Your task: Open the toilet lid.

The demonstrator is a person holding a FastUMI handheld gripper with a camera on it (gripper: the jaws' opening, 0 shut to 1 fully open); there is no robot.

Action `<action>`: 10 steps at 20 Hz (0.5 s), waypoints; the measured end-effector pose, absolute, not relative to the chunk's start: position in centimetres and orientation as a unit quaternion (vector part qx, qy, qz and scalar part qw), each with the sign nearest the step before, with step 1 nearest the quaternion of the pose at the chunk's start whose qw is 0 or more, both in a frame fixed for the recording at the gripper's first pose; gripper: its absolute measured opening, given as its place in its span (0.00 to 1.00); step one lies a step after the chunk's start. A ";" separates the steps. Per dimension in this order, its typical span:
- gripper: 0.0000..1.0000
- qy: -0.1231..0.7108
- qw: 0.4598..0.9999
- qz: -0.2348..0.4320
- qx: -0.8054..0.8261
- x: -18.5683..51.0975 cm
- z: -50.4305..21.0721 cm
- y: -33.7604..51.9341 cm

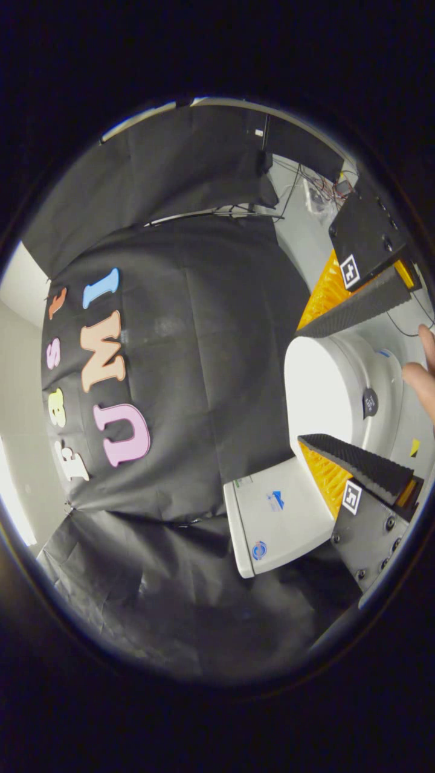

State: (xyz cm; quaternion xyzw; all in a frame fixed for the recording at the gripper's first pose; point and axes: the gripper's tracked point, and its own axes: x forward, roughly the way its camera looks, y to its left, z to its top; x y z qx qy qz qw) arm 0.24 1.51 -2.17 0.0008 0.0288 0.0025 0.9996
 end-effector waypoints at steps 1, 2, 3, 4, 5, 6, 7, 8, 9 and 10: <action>0.99 0.034 0.999 0.004 0.002 0.3 -2.7 1.7; 0.99 0.039 0.999 0.005 0.003 0.3 -3.3 1.8; 0.99 0.044 0.999 0.006 0.005 0.4 -3.8 1.8; 0.99 0.048 0.999 0.008 0.009 0.6 -4.3 1.9; 0.99 0.052 0.999 0.009 0.012 0.7 -4.8 2.0; 0.99 0.057 0.998 0.013 0.015 0.9 -5.5 2.1; 0.99 0.063 0.998 0.017 0.019 1.1 -6.2 2.2; 0.99 0.069 0.997 0.020 0.025 1.3 -7.0 2.2; 0.99 0.073 0.997 0.022 0.032 1.4 -7.6 2.1; 0.99 0.074 0.996 0.018 0.040 1.6 -8.3 1.7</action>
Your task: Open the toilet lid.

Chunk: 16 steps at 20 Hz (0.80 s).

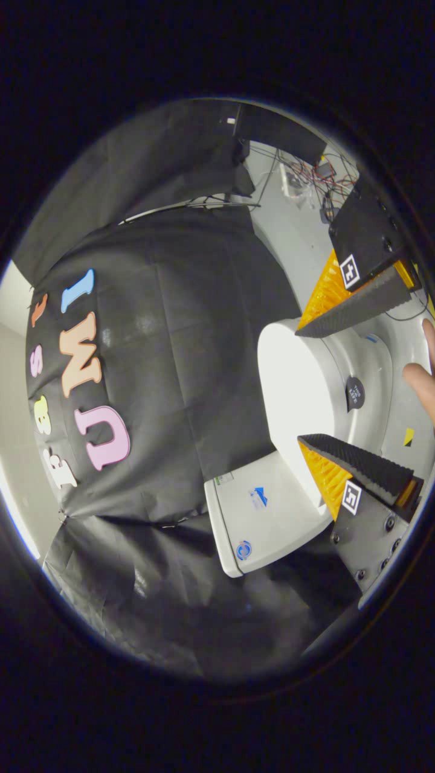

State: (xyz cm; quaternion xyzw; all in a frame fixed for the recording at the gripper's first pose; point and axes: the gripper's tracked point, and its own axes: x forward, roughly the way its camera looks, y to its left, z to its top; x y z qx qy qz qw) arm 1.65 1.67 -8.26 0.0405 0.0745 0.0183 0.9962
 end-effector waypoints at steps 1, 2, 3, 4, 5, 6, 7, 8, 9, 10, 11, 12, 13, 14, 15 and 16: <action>0.99 0.074 0.996 0.013 0.055 1.8 -8.8 1.2; 0.99 0.075 0.994 0.010 0.073 2.1 -9.4 1.1; 0.99 0.081 0.993 0.010 0.090 2.2 -10.3 1.0; 0.99 0.095 0.989 0.004 0.110 2.4 -11.7 0.9; 0.99 0.114 0.982 0.003 0.148 2.4 -13.2 0.8; 0.97 0.132 0.972 0.001 0.193 2.4 -14.5 0.9; 0.95 0.139 0.962 -0.001 0.237 2.5 -15.7 1.1; 0.96 0.139 0.953 -0.005 0.271 2.6 -16.5 1.1; 0.94 0.143 0.943 -0.005 0.302 2.8 -17.3 1.2; 0.93 0.148 0.935 -0.006 0.321 2.8 -18.3 1.5; 0.92 0.158 0.930 -0.008 0.330 3.0 -19.2 1.8; 0.91 0.166 0.926 -0.006 0.338 3.1 -20.0 2.4; 0.92 0.168 0.920 -0.005 0.354 3.3 -20.5 2.7; 0.92 0.160 0.911 0.002 0.381 3.5 -20.1 3.1; 0.92 0.152 0.901 0.000 0.406 3.7 -20.1 3.2; 0.91 0.159 0.891 -0.013 0.426 3.9 -21.3 3.1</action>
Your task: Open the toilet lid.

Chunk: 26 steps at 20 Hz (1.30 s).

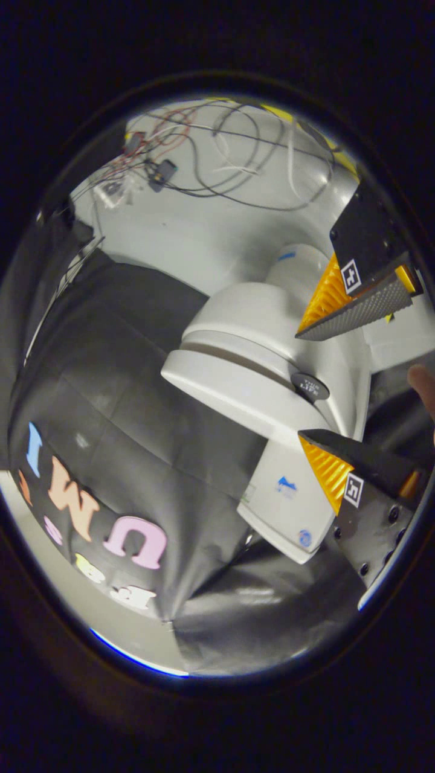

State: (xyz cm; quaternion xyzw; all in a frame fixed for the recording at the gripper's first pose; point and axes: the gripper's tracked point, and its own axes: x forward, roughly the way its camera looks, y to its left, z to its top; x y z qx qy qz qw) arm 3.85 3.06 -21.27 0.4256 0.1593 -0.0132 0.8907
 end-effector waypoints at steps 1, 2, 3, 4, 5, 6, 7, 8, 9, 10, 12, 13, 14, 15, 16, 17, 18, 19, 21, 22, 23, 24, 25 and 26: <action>0.91 0.176 0.881 -0.030 0.437 3.6 -22.9 3.0; 0.91 0.187 0.876 -0.037 0.444 3.4 -24.0 3.1; 0.91 0.193 0.869 -0.036 0.454 3.3 -24.5 3.4; 0.92 0.200 0.863 -0.034 0.463 3.2 -24.6 3.7; 0.91 0.201 0.859 -0.030 0.470 3.4 -24.7 3.9; 0.91 0.189 0.857 -0.036 0.477 3.8 -24.3 3.6; 0.92 0.173 0.856 -0.039 0.486 4.6 -23.4 2.7; 0.85 0.170 0.856 -0.044 0.487 5.1 -23.5 2.7; 0.78 0.186 0.855 -0.045 0.483 5.4 -24.1 3.0; 0.71 0.190 0.851 -0.033 0.489 5.2 -23.9 3.8; 0.56 0.157 0.848 -0.012 0.506 6.4 -22.9 5.1; 0.41 0.147 0.848 -0.013 0.509 7.1 -22.1 4.2; 0.26 0.152 0.852 -0.017 0.501 7.3 -22.2 4.4; 0.11 0.162 0.857 -0.017 0.490 7.2 -22.4 4.8; 0.11 0.166 0.860 -0.021 0.482 7.3 -22.3 4.7; 0.11 0.172 0.860 -0.024 0.480 7.3 -22.4 4.7; 0.11 0.176 0.856 -0.031 0.484 7.3 -22.5 4.8; 0.11 0.180 0.855 -0.037 0.486 7.2 -22.4 4.7; 0.11 0.186 0.855 -0.035 0.483 7.1 -22.0 5.5; 0.11 0.190 0.855 -0.027 0.481 6.9 -21.7 6.0; 0.11 0.194 0.856 -0.032 0.477 6.8 -21.9 6.3; 0.11 0.197 0.857 -0.033 0.474 6.8 -22.0 6.1; 0.08 0.201 0.859 -0.041 0.468 6.9 -21.0 3.9; 0.04 0.198 0.862 -0.047 0.464 8.4 -22.7 5.5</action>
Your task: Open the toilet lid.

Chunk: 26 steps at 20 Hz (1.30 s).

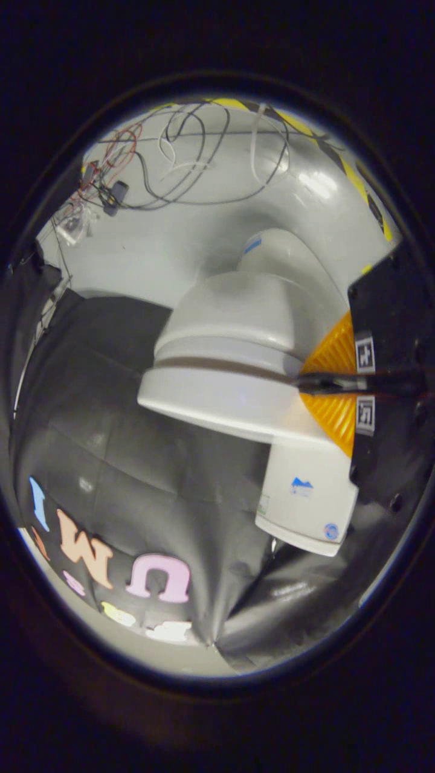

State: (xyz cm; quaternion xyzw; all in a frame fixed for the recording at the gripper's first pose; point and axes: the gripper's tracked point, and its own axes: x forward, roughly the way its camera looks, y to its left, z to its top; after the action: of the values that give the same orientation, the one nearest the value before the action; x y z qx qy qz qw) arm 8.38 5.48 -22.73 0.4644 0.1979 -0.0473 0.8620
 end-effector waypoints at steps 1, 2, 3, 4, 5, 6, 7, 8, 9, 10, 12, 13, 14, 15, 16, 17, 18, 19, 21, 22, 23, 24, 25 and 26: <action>0.00 0.196 0.857 -0.052 0.474 7.2 -22.0 5.4; 0.00 0.195 0.850 -0.059 0.486 7.3 -21.9 5.5; 0.00 0.201 0.846 -0.070 0.489 7.3 -22.0 5.6; 0.00 0.211 0.851 -0.087 0.473 7.3 -22.0 5.6; 0.00 0.228 0.857 -0.102 0.451 7.1 -22.1 5.9; 0.00 0.239 0.861 -0.114 0.434 7.1 -21.7 5.9; 0.01 0.240 0.863 -0.118 0.430 7.2 -20.8 6.1; 0.00 0.232 0.864 -0.113 0.432 7.4 -19.6 6.3; 0.00 0.226 0.866 -0.107 0.433 7.4 -18.3 6.7; 0.00 0.227 0.870 -0.105 0.426 7.4 -17.6 7.0; 0.00 0.237 0.876 -0.115 0.405 7.3 -16.7 7.5; 0.00 0.237 0.878 -0.120 0.399 7.4 -15.8 7.7; 0.00 0.234 0.881 -0.122 0.393 7.6 -14.9 8.1; 0.00 0.232 0.885 -0.120 0.384 7.8 -13.9 8.7; 0.00 0.232 0.891 -0.117 0.372 8.0 -12.9 9.4; 0.01 0.230 0.897 -0.114 0.359 8.2 -11.9 9.9; 0.00 0.227 0.902 -0.111 0.350 8.3 -10.9 10.5; 0.00 0.221 0.905 -0.111 0.345 8.5 -9.7 11.0; 0.00 0.215 0.912 -0.112 0.331 9.0 -8.1 12.4; 0.01 0.216 0.917 -0.112 0.318 9.1 -7.5 13.0; 0.01 0.215 0.920 -0.111 0.309 9.3 -6.8 13.7; 0.00 0.214 0.921 -0.110 0.305 9.6 -6.2 14.4; 0.00 0.214 0.924 -0.110 0.298 9.6 -5.5 15.1; 0.01 0.216 0.927 -0.111 0.285 9.7 -5.1 15.6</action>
State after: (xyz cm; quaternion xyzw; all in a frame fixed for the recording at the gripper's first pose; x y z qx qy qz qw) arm 9.71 15.64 -5.07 0.2849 0.2160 -0.1111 0.9273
